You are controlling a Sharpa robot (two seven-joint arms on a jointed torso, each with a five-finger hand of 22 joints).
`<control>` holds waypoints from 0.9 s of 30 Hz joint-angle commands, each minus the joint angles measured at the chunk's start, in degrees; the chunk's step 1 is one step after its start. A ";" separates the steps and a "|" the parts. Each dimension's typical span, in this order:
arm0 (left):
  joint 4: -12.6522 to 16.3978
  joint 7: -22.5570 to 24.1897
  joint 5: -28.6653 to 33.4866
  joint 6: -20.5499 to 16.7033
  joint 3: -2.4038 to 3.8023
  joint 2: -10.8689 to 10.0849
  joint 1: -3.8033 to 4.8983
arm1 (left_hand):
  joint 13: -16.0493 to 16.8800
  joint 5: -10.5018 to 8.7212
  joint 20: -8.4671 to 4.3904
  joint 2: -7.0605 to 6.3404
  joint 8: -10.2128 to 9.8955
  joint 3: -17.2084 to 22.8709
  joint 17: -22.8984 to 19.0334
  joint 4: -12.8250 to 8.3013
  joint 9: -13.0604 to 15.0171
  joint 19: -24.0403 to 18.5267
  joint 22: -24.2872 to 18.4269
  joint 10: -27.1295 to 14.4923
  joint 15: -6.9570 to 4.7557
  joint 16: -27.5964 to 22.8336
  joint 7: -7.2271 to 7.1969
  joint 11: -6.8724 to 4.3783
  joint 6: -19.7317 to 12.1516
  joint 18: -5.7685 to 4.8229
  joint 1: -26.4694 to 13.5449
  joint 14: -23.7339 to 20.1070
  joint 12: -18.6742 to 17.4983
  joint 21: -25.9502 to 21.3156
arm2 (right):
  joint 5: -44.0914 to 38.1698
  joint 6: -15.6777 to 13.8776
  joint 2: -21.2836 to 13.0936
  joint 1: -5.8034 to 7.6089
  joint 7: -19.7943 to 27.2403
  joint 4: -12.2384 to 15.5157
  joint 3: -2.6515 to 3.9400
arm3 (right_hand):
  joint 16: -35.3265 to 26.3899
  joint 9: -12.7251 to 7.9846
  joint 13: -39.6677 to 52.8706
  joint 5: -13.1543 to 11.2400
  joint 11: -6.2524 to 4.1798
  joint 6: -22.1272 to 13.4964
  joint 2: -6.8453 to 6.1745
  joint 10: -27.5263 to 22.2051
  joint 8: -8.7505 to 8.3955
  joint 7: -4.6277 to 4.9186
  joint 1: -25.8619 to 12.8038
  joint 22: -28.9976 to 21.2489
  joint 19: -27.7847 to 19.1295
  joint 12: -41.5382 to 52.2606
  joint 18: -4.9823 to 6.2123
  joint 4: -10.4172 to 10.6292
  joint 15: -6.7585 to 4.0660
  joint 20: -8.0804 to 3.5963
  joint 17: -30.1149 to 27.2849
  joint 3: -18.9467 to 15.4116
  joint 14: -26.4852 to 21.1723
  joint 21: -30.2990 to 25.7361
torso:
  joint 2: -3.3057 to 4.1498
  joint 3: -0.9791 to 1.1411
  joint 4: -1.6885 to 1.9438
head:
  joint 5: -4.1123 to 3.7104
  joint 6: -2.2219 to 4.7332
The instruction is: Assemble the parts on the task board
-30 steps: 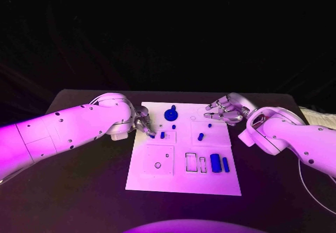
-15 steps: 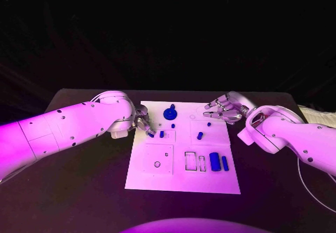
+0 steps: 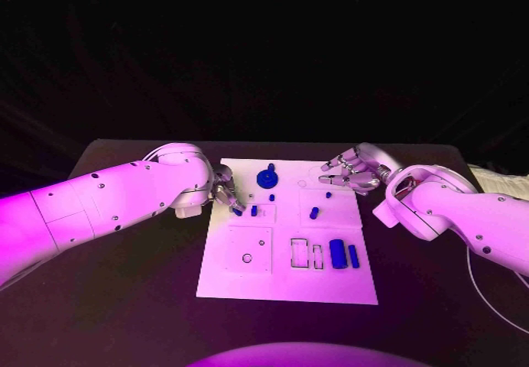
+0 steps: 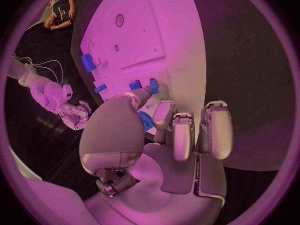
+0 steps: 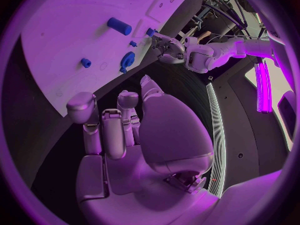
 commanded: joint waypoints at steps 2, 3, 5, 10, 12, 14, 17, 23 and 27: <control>0.55 -0.51 -0.05 0.68 -0.51 0.44 -0.78 | 0.29 0.39 -0.53 0.48 0.29 -0.42 15.08 -0.10 -0.04 2.20 8.05 0.59 -0.52 0.17 -0.43 -0.06 0.84 -0.53 -0.32 5.92 0.34 0.46 | -0.15 0.88 0.09 -0.04 0.51 0.01 0.00 | -0.21 0.02 -0.05 0.18 0.02 -0.18 0.44 -0.40 -0.06 0.09 0.10 -0.05 -0.32 0.08 0.41 -0.02 0.03 0.10 3.85 -0.22 3.69 -0.21 | 0.03 -0.02 0.00 | -0.05 0.04; 0.60 -0.51 -0.11 0.61 -0.50 0.45 -0.78 | 0.31 0.41 -0.54 0.49 0.29 -0.43 15.08 -0.10 -0.03 2.21 8.06 0.60 -0.53 0.17 -0.44 -0.06 0.86 -0.53 -0.33 5.92 0.36 0.47 | -0.15 0.90 0.10 -0.04 0.50 0.01 0.00 | -0.23 0.02 -0.07 0.19 0.02 -0.18 0.45 -0.41 -0.07 0.09 0.11 -0.09 -0.35 0.06 0.42 -0.02 0.03 0.10 3.82 -0.23 3.68 -0.23 | 0.03 -0.02 -0.01 | -0.08 0.02; 0.70 -0.51 -0.22 0.47 -0.49 0.48 -0.78 | 0.44 0.52 -0.57 0.55 0.35 -0.47 15.08 -0.13 0.01 2.25 8.12 0.71 -0.57 0.17 -0.50 -0.12 0.99 -0.55 -0.38 5.92 0.46 0.52 | -0.15 0.93 0.10 -0.04 0.49 0.00 0.00 | -0.26 0.02 -0.09 0.19 0.02 -0.18 0.45 -0.43 -0.07 0.09 0.12 -0.16 -0.38 0.03 0.43 -0.02 0.03 0.10 3.78 -0.24 3.67 -0.27 | 0.04 -0.03 0.00 | -0.15 -0.05; 1.01 -0.45 -0.42 -0.18 -0.44 0.52 -0.78 | 1.16 2.03 -0.82 0.79 0.59 -0.55 15.08 -0.46 0.24 2.51 8.56 1.32 -0.81 0.17 -0.85 -0.43 1.60 -0.67 -0.59 5.92 0.99 0.93 | -0.14 0.97 0.12 -0.04 0.51 -0.03 0.00 | -0.36 0.02 -0.16 0.20 0.02 -0.18 0.45 -0.47 -0.07 0.09 0.13 -0.32 -0.46 -0.06 0.46 -0.02 0.03 0.10 3.64 -0.25 3.64 -0.37 | 0.02 -0.01 0.01 | -0.25 -0.13; 1.15 -0.46 -0.59 -0.24 -0.42 0.51 -0.78 | 1.38 3.30 -0.92 0.84 0.62 -0.54 15.08 -0.59 0.32 2.57 8.66 1.54 -0.91 0.17 -0.96 -0.53 1.78 -0.70 -0.77 5.92 1.12 1.00 | -0.14 0.99 0.13 -0.04 0.51 -0.03 0.00 | -0.36 0.02 -0.16 0.20 0.02 -0.18 0.45 -0.47 -0.07 0.09 0.13 -0.32 -0.46 -0.06 0.46 -0.02 0.03 0.10 3.64 -0.25 3.64 -0.37 | 0.02 -0.01 0.02 | -0.29 -0.17; 1.26 -0.47 -0.74 -0.21 -0.39 0.51 -0.77 | 1.63 4.56 -1.00 0.84 0.62 -0.49 15.08 -0.76 0.40 2.63 8.76 1.73 -0.97 0.17 -1.04 -0.62 1.92 -0.73 -0.94 5.92 1.26 1.08 | -0.14 1.01 0.15 -0.04 0.52 -0.05 0.00 | -0.42 0.02 -0.17 0.22 0.02 -0.19 0.47 -0.48 -0.07 0.09 0.14 -0.49 -0.55 -0.07 0.49 -0.01 0.03 0.10 3.56 -0.27 3.62 -0.47 | 0.01 -0.03 0.02 | -0.28 -0.20; 1.33 -0.50 -0.90 -0.24 -0.35 0.48 -0.77 | 1.84 4.96 -1.03 0.85 0.64 -0.49 15.08 -0.79 0.43 2.67 8.84 1.87 -1.00 0.17 -1.08 -0.64 2.02 -0.75 -1.05 5.92 1.40 1.15 | -0.13 1.02 0.18 -0.05 0.54 -0.07 0.00 | -0.42 0.02 -0.17 0.22 0.02 -0.19 0.47 -0.48 -0.07 0.09 0.14 -0.49 -0.55 -0.07 0.49 -0.01 0.03 0.10 3.56 -0.27 3.62 -0.47 | 0.00 -0.02 0.03 | -0.29 -0.21; 1.87 -0.52 -1.08 -0.39 -0.25 0.20 -0.76 | 2.27 6.44 -1.12 0.84 0.61 -0.52 15.08 -0.80 0.54 2.76 9.00 2.24 -1.07 0.17 -1.21 -0.75 2.40 -0.79 -1.77 5.92 1.63 1.26 | -0.11 1.07 0.29 -0.05 0.58 -0.18 0.00 | -0.42 0.02 -0.17 0.22 0.02 -0.19 0.47 -0.48 -0.07 0.09 0.14 -0.49 -0.55 -0.07 0.49 -0.01 0.03 0.10 3.56 -0.27 3.62 -0.47 | 0.02 -0.02 0.03 | -0.30 -0.28; 2.35 -0.54 -1.24 -0.31 -0.20 0.00 -0.73 | 2.26 8.05 -1.19 0.73 0.49 -0.31 15.08 -1.10 0.59 2.76 9.02 2.32 -1.13 0.17 -1.29 -0.83 2.51 -0.79 -2.02 5.92 1.52 1.23 | -0.10 1.12 0.36 -0.06 0.60 -0.26 0.00 | -0.47 0.02 -0.20 0.27 0.02 -0.20 0.49 -0.51 -0.07 0.09 0.15 -0.62 -0.61 -0.11 0.51 0.00 0.03 0.10 3.49 -0.32 3.60 -0.56 | -0.01 -0.02 0.03 | -0.27 -0.39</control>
